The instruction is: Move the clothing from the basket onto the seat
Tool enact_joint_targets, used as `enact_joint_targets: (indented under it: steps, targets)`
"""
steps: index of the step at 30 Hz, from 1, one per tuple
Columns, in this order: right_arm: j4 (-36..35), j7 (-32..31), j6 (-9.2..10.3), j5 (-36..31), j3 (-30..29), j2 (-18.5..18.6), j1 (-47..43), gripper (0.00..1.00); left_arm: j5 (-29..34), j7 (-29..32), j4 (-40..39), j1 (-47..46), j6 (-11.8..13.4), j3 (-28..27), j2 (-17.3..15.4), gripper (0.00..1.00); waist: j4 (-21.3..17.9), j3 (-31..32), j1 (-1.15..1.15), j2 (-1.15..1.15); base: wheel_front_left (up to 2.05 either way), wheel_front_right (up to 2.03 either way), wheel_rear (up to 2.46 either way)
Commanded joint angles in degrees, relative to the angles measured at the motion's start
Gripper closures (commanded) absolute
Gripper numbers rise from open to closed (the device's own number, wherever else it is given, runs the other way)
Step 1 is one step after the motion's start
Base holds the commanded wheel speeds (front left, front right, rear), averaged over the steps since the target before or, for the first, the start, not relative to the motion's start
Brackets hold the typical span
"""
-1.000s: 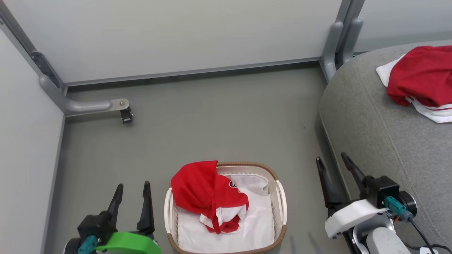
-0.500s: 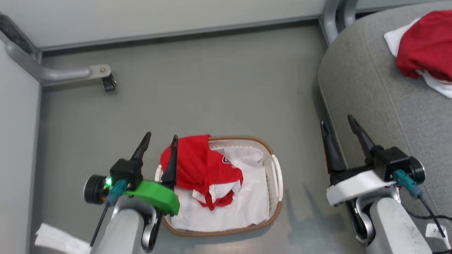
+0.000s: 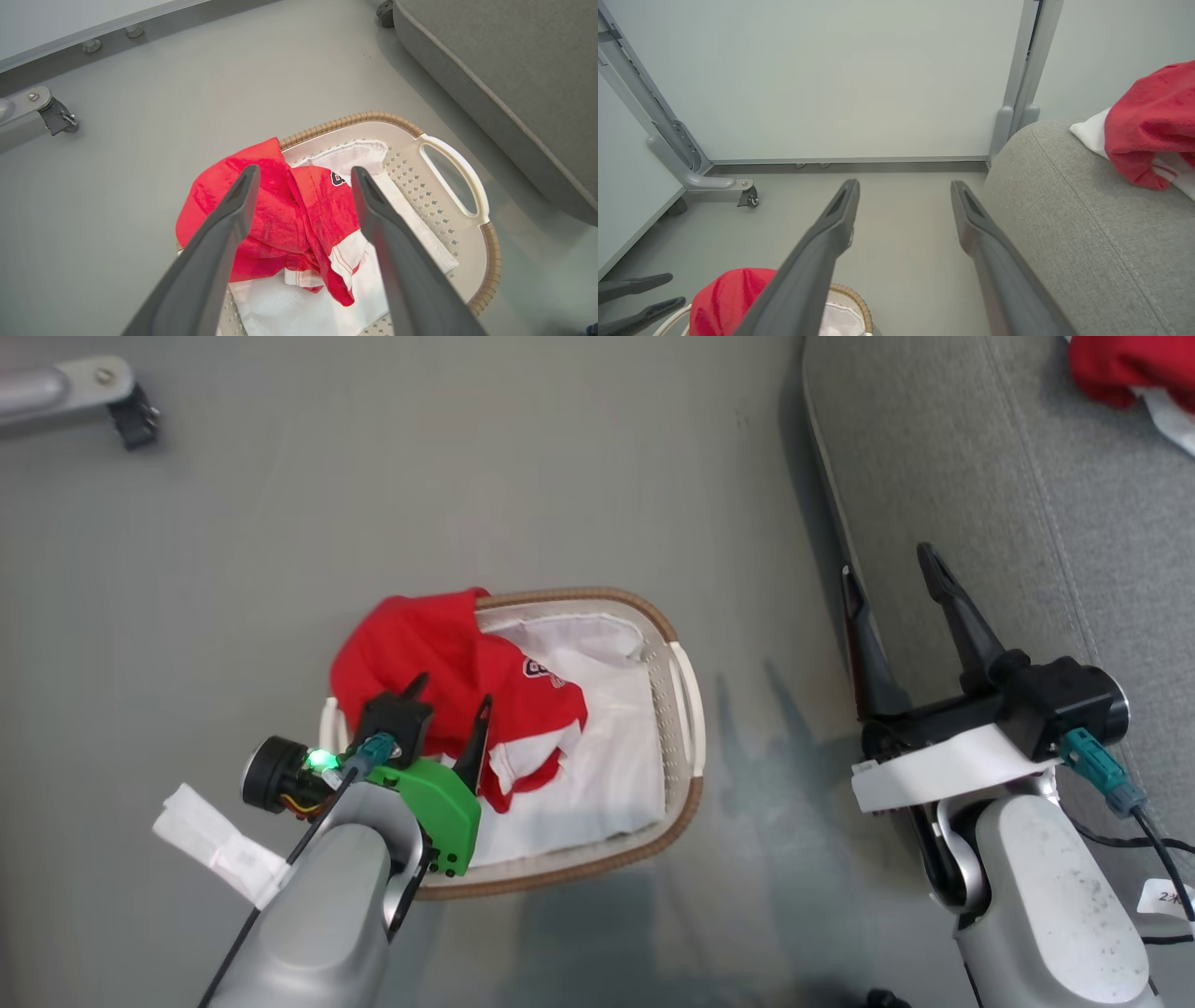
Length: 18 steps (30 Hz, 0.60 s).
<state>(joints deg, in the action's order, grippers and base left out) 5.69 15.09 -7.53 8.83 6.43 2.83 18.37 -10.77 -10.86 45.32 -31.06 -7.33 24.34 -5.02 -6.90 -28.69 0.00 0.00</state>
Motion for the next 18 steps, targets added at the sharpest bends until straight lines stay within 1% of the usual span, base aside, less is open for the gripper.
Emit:
enact_joint_targets:
  steps: [1,10,18]
  targets:
    - [-0.72,0.11,0.08,0.66,0.38,0.12,1.00,0.00,-0.15,0.64,1.36,-2.14,-0.19,0.92,-1.11,0.00,-5.17,-6.82,0.00,0.00,0.00,0.00,0.00]
    - [-3.77,0.10,0.08,4.11,2.68,0.12,3.54,0.00,-1.86,3.98,9.10,-8.68,-0.18,5.93,-5.09,0.00,-9.62,-13.78,0.00,0.00,0.00,0.00,0.00]
    - [-4.65,0.11,0.08,5.91,3.60,0.10,4.49,0.00,-2.14,5.11,13.27,-13.29,-0.18,7.80,-7.16,0.00,-11.67,-17.50,0.00,0.00,0.00,0.00,0.00]
